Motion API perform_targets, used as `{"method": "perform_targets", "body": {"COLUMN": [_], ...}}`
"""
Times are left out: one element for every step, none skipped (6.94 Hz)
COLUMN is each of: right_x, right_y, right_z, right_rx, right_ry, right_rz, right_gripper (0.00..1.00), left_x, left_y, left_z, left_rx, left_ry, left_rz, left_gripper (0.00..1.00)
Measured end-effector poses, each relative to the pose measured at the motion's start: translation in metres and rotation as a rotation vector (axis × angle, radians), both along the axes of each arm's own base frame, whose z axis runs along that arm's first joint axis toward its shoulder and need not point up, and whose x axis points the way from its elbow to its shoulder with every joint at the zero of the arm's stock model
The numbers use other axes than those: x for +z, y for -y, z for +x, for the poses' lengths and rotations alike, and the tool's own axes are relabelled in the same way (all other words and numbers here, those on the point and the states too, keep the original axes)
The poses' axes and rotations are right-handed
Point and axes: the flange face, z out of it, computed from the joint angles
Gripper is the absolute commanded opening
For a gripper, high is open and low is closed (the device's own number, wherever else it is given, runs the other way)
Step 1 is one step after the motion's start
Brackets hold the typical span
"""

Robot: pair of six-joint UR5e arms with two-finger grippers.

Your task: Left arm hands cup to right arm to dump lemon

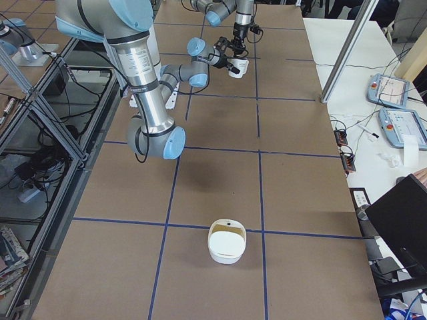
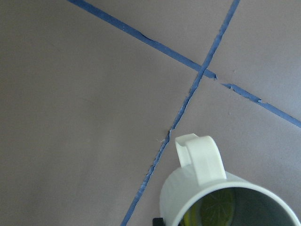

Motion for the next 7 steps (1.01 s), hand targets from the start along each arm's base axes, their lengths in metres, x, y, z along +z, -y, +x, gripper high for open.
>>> {"method": "perform_targets", "body": {"right_x": [0.001,0.002,0.003,0.003,0.003,0.004,0.004], "right_y": [-0.001,-0.001,-0.002,-0.002,-0.002,-0.002,-0.002], "right_z": [-0.001,-0.001,-0.001,-0.002,-0.002,-0.002,-0.002], "right_rx": [-0.002,-0.003,-0.004,-0.005,-0.005,-0.005,-0.005], "right_ry": [-0.004,-0.008,-0.008,-0.009,-0.009,-0.01,-0.011], "right_rz": [0.001,0.002,0.002,0.002,0.002,0.002,0.002], "right_gripper": [1.0,1.0,1.0,1.0,1.0,1.0,0.99], "left_x": [-0.003,-0.006,-0.01,-0.014,-0.017,-0.018,-0.019], "left_y": [-0.003,-0.006,-0.013,-0.019,-0.023,-0.025,-0.026], "left_z": [0.0,0.001,0.002,0.003,0.003,0.003,0.003], "left_rx": [0.0,0.003,0.009,0.014,0.019,0.021,0.023], "left_ry": [-0.005,-0.01,-0.018,-0.026,-0.031,-0.035,-0.038], "left_rz": [-0.002,0.0,0.001,0.002,0.004,0.005,0.006], "left_gripper": [0.0,0.0,0.0,0.0,0.0,0.0,0.0]}}
